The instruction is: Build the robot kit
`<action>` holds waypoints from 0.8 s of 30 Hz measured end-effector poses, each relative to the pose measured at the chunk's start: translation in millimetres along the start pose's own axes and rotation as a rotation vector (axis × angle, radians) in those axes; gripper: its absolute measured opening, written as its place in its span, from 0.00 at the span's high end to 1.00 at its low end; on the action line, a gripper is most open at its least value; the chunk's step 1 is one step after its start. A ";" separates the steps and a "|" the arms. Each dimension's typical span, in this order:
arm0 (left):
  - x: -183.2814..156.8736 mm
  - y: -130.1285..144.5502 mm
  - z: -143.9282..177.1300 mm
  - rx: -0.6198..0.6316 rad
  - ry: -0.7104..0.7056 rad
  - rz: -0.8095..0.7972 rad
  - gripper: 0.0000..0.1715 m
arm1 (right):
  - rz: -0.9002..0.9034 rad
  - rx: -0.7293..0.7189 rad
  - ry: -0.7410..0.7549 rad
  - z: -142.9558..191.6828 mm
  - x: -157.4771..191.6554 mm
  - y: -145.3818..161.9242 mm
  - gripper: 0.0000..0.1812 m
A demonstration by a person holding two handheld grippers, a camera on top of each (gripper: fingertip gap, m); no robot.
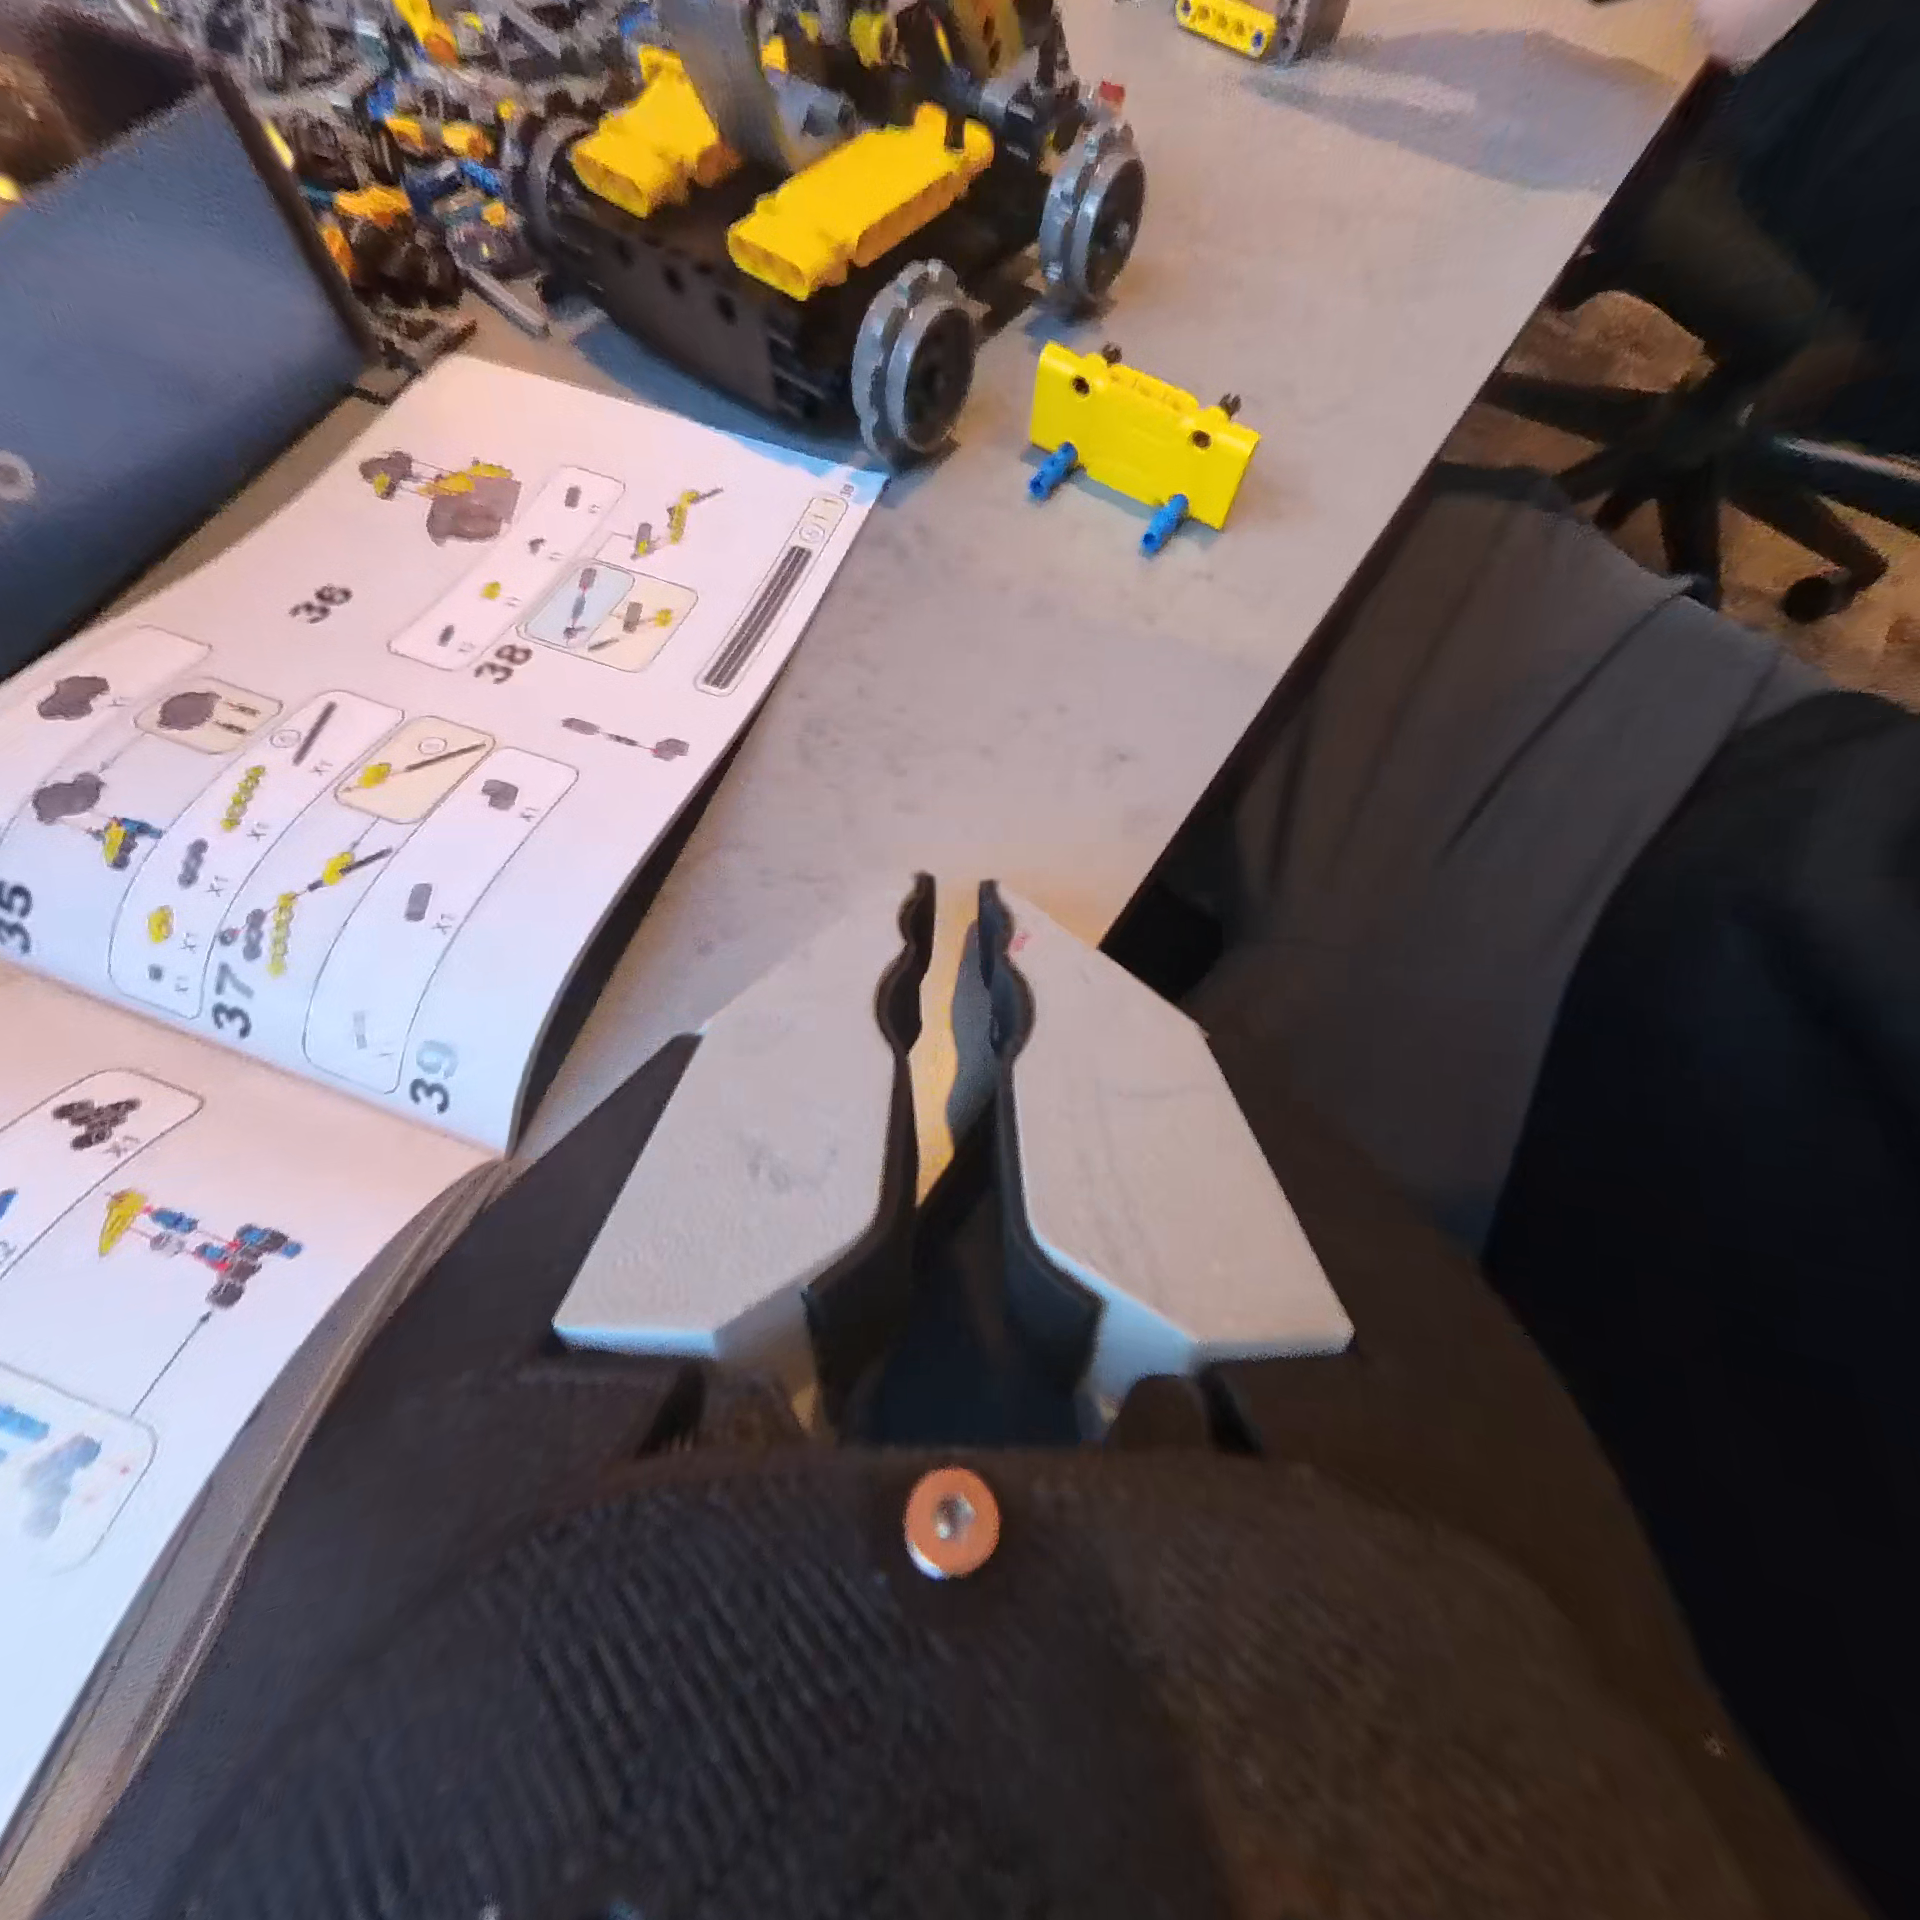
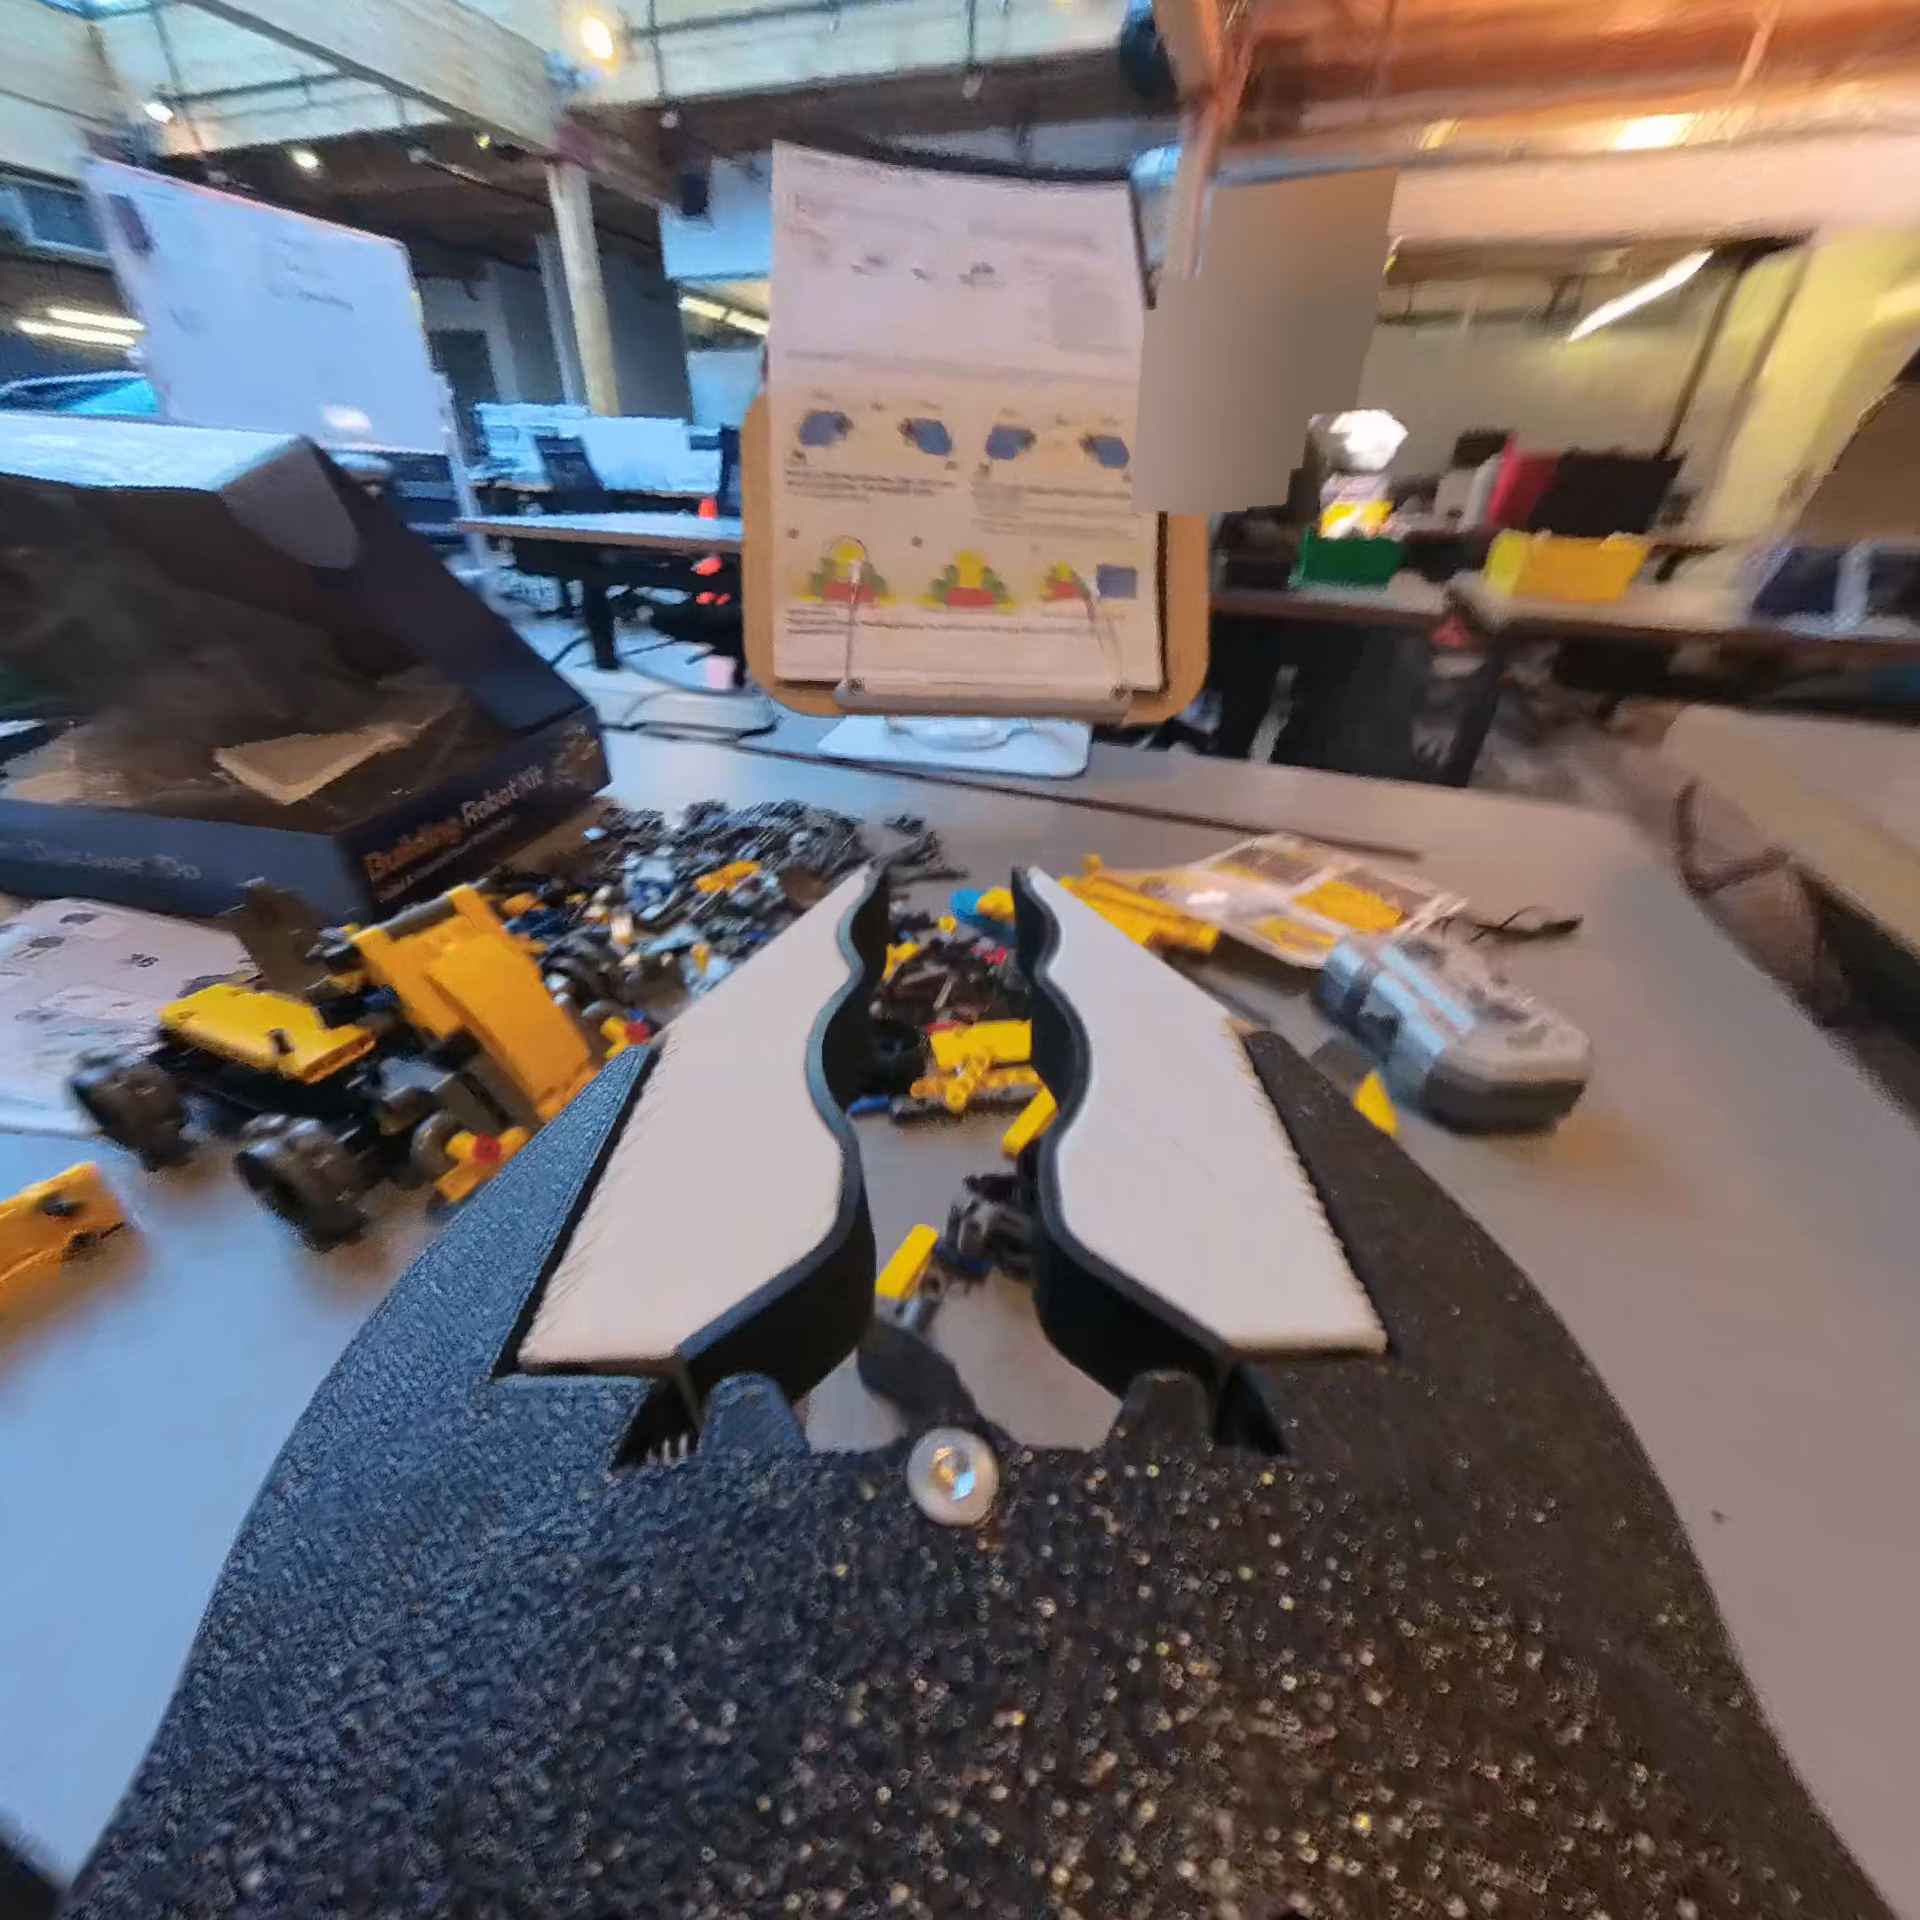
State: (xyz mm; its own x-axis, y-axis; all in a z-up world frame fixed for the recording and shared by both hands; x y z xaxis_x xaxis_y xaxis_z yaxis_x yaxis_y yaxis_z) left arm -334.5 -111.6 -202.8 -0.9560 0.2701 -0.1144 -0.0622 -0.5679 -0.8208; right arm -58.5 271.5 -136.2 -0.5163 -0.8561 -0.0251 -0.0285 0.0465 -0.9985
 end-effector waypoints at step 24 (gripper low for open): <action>6.9 -6.1 -11.3 -0.140 0.140 -0.020 0.98 | 0.084 0.750 0.015 -11.8 17.4 62.9 0.67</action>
Point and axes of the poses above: each gripper's, where its closed fingertips meet, z back along the fingers, y out of its underside, x = y × z across the jaws, the point moved 10 cm from there along z, back along the fingers, and after that the axes turned 7 degrees about y, right-handed, at the moved point
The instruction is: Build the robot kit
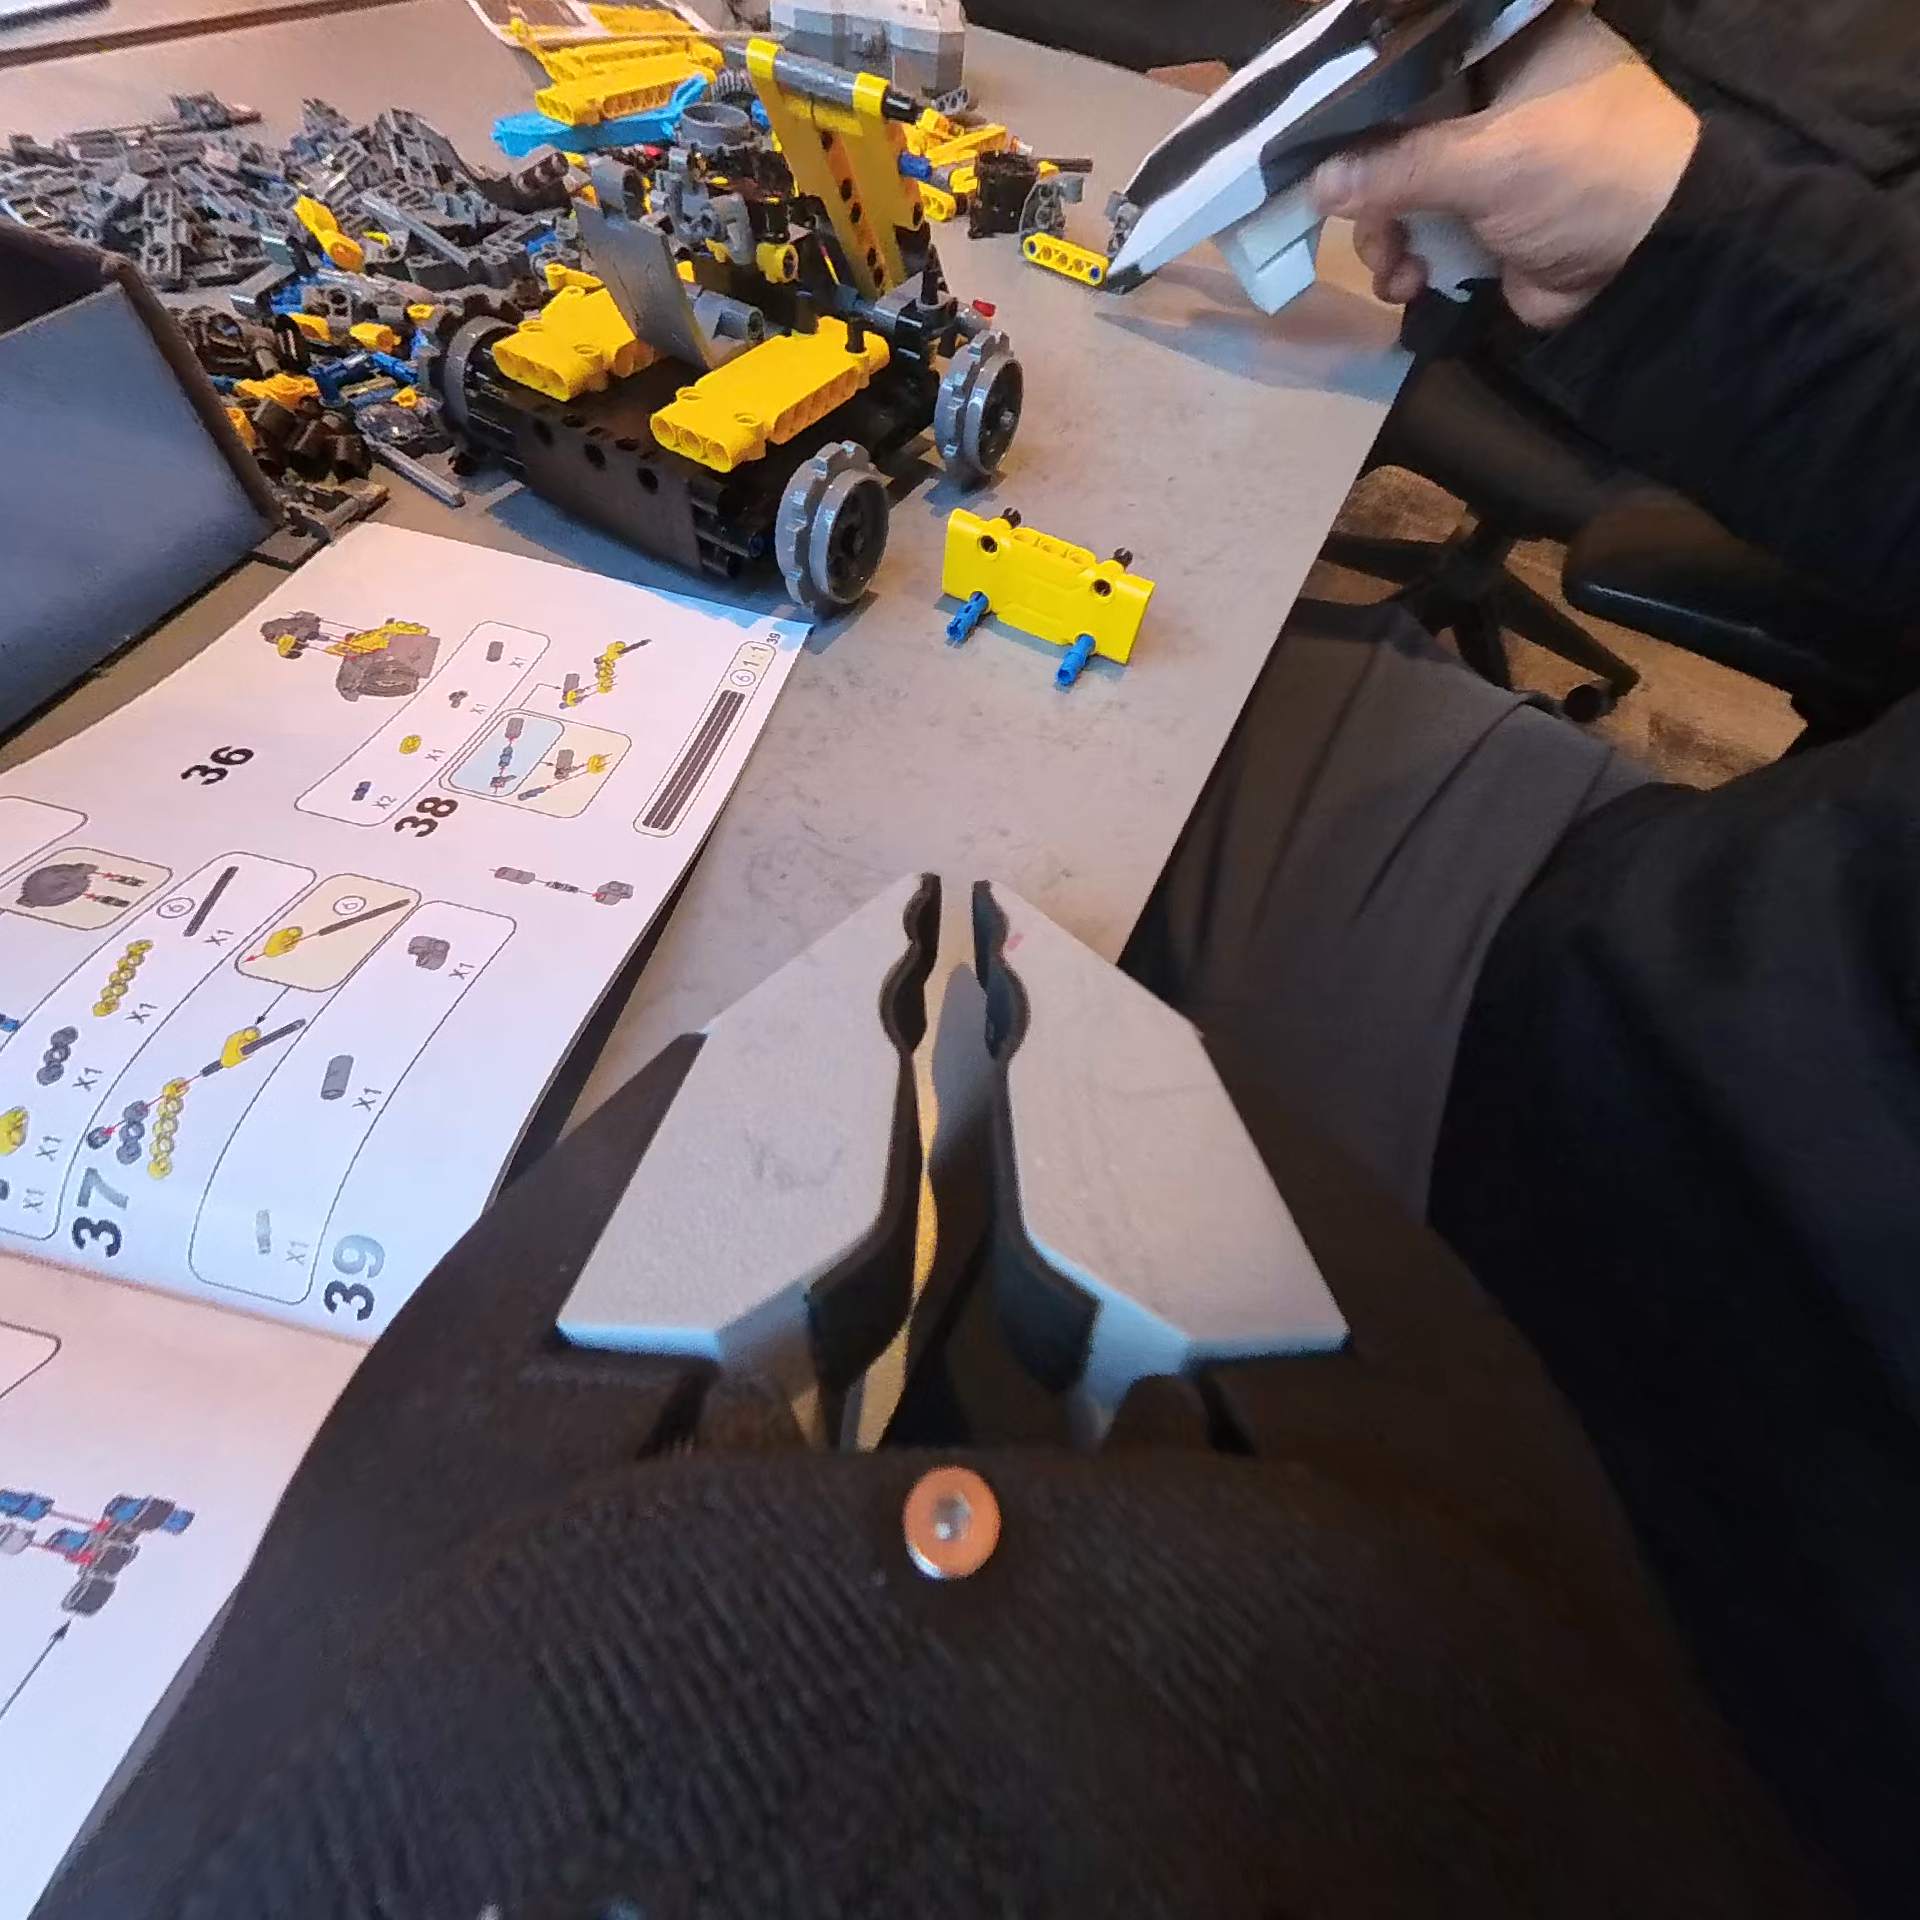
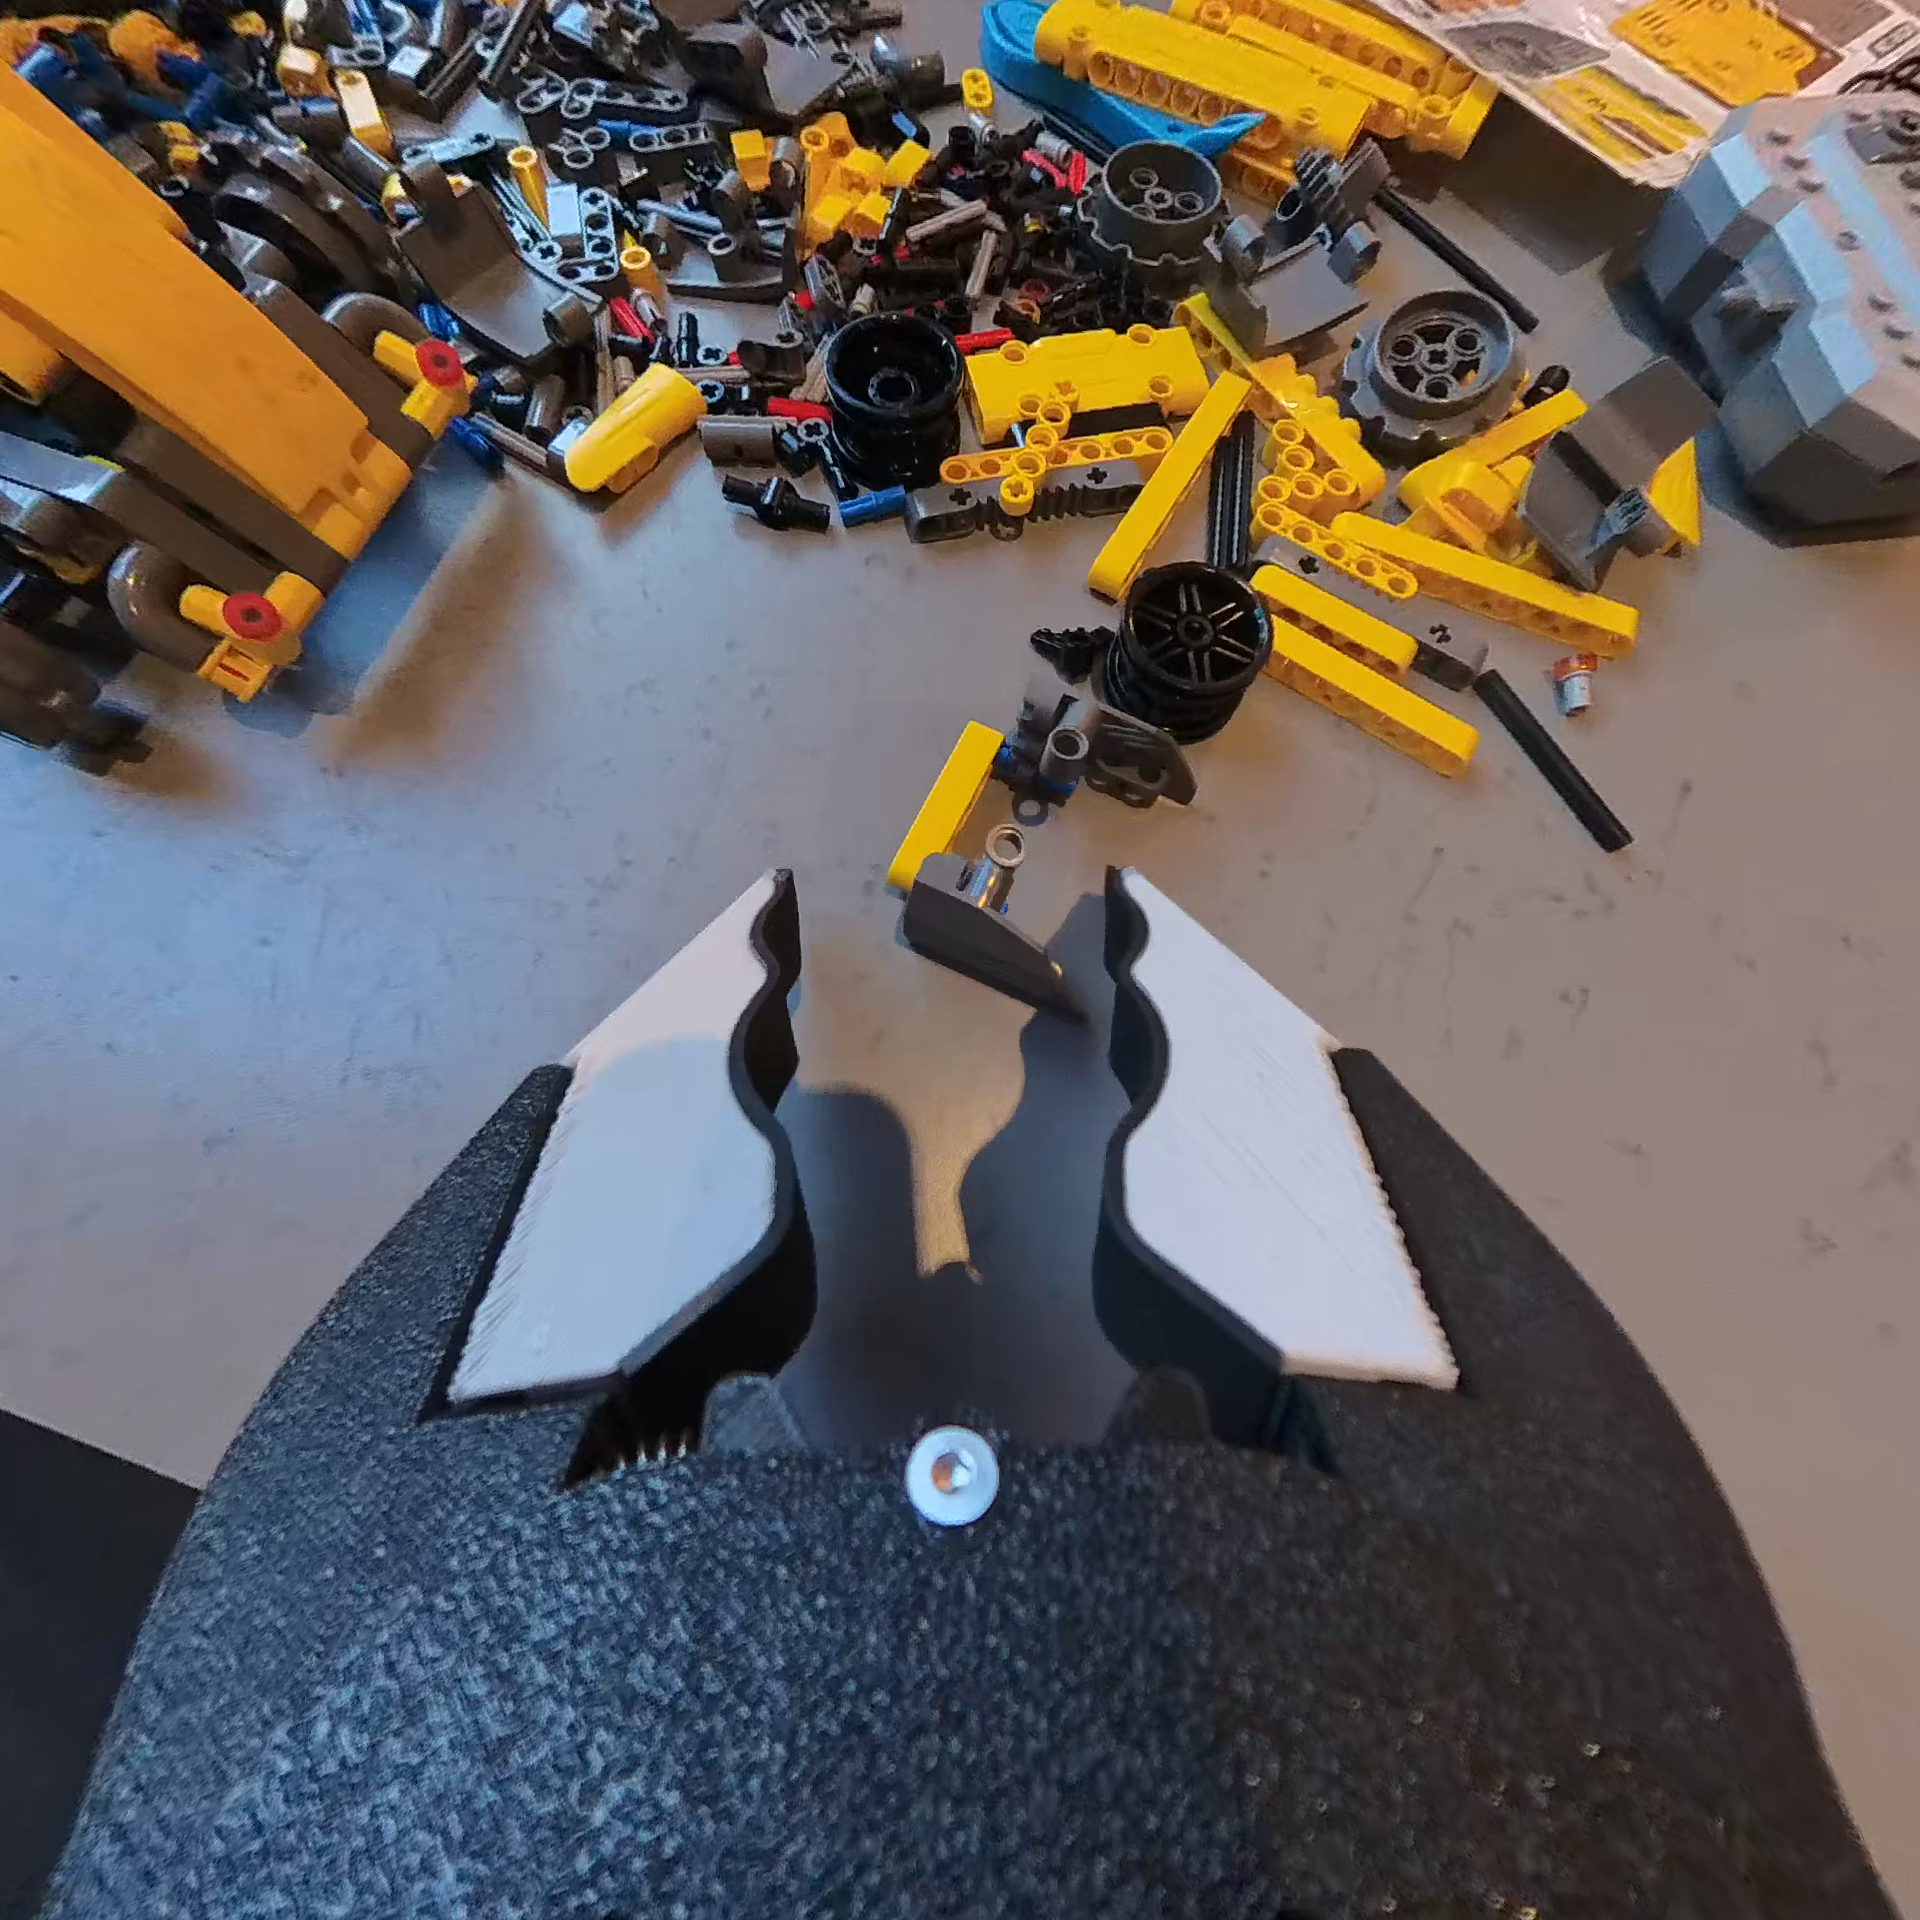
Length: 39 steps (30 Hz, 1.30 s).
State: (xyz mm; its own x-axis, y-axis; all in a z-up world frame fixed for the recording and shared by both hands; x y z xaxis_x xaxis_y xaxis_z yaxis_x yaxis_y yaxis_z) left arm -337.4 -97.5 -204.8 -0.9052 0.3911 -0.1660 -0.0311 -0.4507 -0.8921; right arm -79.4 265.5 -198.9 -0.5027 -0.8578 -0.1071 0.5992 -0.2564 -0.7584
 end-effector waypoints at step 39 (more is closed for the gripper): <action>-33.8 -59.4 -45.9 -0.019 0.082 0.022 0.71 | 0.373 -0.243 -0.657 79.5 189.2 -25.6 0.88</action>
State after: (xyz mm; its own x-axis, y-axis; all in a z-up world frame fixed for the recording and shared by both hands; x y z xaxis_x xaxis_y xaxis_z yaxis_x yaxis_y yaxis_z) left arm -285.5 -47.2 -165.5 -0.8678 0.4461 -0.2187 -0.0030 -0.4449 -0.8956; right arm -140.3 74.4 -148.6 0.2206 -0.9746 -0.0382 0.4647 0.1394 -0.8744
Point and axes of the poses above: each gripper's, where its closed fingertips meet, z back along the fingers, y out of its underside, x = y × z across the jaws, the point moved 10 cm from there along z, back along the fingers, and after that the axes turned 7 degrees about y, right-handed, at the moved point
